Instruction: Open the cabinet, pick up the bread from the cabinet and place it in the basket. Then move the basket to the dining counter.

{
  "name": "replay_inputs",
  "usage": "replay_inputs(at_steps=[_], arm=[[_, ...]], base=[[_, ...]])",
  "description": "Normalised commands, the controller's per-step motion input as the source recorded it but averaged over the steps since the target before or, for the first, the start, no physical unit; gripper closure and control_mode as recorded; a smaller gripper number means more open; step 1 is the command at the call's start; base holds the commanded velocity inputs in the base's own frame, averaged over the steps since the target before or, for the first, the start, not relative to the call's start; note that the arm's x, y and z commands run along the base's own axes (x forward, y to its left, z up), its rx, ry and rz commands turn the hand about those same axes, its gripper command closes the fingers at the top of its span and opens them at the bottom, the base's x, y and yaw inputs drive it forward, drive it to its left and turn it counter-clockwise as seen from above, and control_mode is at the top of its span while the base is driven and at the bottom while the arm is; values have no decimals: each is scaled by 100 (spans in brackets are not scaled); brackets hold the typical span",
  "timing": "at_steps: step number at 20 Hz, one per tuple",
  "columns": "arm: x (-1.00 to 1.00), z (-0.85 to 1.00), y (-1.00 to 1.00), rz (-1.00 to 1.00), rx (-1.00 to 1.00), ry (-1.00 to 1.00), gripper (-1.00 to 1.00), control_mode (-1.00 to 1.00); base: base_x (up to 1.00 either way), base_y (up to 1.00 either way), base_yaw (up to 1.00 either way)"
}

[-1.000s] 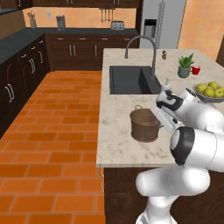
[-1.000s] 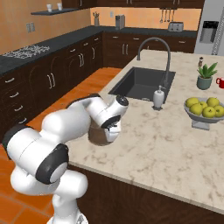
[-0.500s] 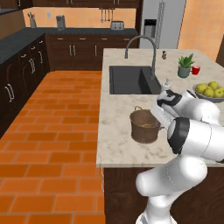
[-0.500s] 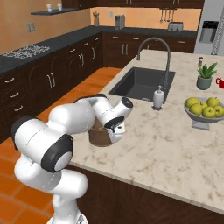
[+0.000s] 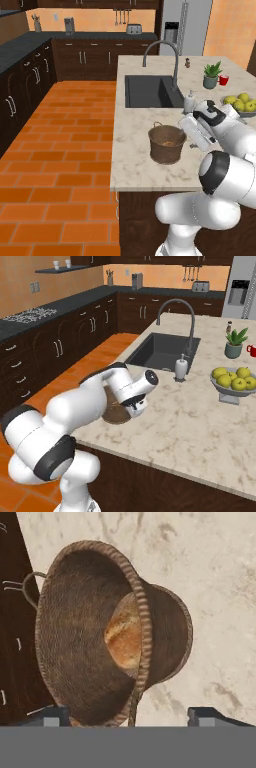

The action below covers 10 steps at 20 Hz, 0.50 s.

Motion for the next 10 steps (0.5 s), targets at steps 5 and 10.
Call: replay_inputs(at_steps=[5, 10], arm=[[-52, 88, 7, 22, 0, -17, -100, -100], [-65, 98, 12, 21, 0, -20, -100, -100]], base=[[0, 0, 0], [0, 0, 0]])
